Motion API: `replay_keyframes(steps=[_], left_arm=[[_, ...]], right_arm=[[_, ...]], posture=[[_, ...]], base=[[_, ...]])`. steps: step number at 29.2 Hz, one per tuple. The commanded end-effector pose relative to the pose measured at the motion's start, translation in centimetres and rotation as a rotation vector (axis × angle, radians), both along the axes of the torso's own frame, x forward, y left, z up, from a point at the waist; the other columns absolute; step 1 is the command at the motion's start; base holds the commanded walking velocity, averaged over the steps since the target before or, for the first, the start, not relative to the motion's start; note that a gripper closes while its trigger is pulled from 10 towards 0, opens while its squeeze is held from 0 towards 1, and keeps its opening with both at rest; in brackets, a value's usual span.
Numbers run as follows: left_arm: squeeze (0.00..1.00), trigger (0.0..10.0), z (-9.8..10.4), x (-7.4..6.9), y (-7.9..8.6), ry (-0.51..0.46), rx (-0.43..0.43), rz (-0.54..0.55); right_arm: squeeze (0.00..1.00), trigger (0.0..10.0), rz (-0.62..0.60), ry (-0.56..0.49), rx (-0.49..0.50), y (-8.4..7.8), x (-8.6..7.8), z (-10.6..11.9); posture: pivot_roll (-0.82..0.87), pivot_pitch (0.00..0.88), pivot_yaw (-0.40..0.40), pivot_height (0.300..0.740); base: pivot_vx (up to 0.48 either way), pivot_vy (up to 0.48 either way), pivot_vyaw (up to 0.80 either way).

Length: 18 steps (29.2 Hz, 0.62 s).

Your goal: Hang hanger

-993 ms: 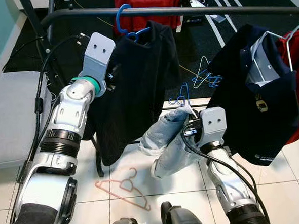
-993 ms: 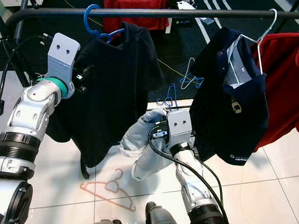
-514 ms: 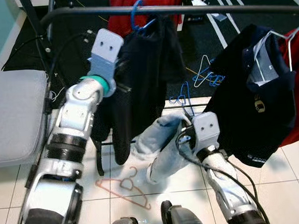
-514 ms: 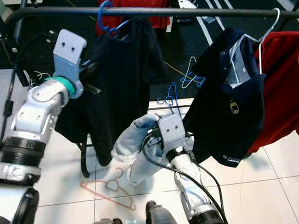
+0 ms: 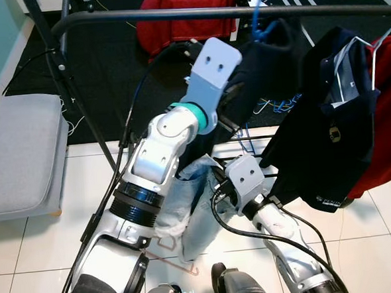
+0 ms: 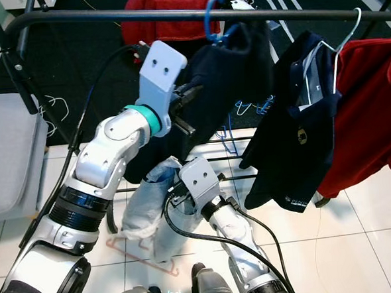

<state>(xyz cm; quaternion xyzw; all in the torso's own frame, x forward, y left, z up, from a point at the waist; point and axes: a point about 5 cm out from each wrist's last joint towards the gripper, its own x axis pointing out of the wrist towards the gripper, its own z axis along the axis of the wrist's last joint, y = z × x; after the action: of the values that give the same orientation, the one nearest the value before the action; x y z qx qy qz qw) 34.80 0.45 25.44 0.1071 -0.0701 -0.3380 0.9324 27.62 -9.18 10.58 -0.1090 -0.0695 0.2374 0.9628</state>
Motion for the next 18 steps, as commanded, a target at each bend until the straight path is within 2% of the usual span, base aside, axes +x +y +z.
replay_keyframes(steps=[1,6,7,9,10,11,13,15,17,18], left_arm=[[0.0,10.0,1.2,-0.4,-0.9,-0.043,-0.013,-0.026],[0.0,10.0,1.1,-0.2,-1.2,-0.03,-0.01,-0.003],[0.0,10.0,1.2,0.8,-1.3,-0.004,-0.023,0.058],[0.0,10.0,1.2,0.8,-1.3,-0.004,-0.023,0.058],[0.0,10.0,1.2,1.6,-1.5,0.024,-0.03,0.106],[0.0,10.0,1.2,1.6,-1.5,0.024,-0.03,0.106],[0.0,10.0,0.0,3.1,-2.3,0.076,0.032,0.166],[0.0,10.0,0.0,3.1,-2.3,0.076,0.032,0.166],[0.0,10.0,-1.0,3.6,-2.5,0.097,0.086,0.198],[0.0,10.0,-1.0,3.6,-2.5,0.097,0.086,0.198]], right_arm=[[0.0,10.0,0.009,-0.007,0.0,0.1,-0.2,0.2],[0.0,10.0,0.01,-0.006,0.0,0.1,-0.2,0.2],[0.0,10.0,0.011,-0.008,0.005,0.3,-0.2,0.3],[0.0,10.0,0.011,-0.008,0.005,0.3,-0.2,0.3],[0.0,10.0,0.014,-0.008,0.009,0.4,-0.2,0.4],[0.0,10.0,0.014,-0.008,0.009,0.4,-0.2,0.4],[0.0,10.0,0.021,-0.01,0.015,0.7,-0.2,0.7],[0.0,10.0,0.021,-0.01,0.015,0.7,-0.2,0.7],[0.0,10.0,0.024,-0.012,0.018,0.9,-0.2,0.8],[0.0,10.0,0.024,-0.012,0.018,0.9,-0.2,0.8]], posture=[[-0.09,0.099,0.044,0.74],[-0.09,0.099,0.044,0.74],[-0.08,0.113,0.055,0.74],[-0.08,0.113,0.055,0.74],[-0.08,0.113,0.053,0.74],[-0.08,0.113,0.053,0.74],[-0.08,0.127,0.055,0.74],[-0.08,0.127,0.055,0.74],[-0.08,0.126,0.056,0.74],[-0.08,0.126,0.056,0.74]], base=[[0.0,0.0,0.0],[0.0,0.0,0.0],[0.0,0.0,0.0],[0.0,0.0,0.0],[0.0,0.0,0.0],[0.0,0.0,0.0],[0.0,0.0,0.0],[0.0,0.0,0.0],[0.0,0.0,0.0],[0.0,0.0,0.0]])
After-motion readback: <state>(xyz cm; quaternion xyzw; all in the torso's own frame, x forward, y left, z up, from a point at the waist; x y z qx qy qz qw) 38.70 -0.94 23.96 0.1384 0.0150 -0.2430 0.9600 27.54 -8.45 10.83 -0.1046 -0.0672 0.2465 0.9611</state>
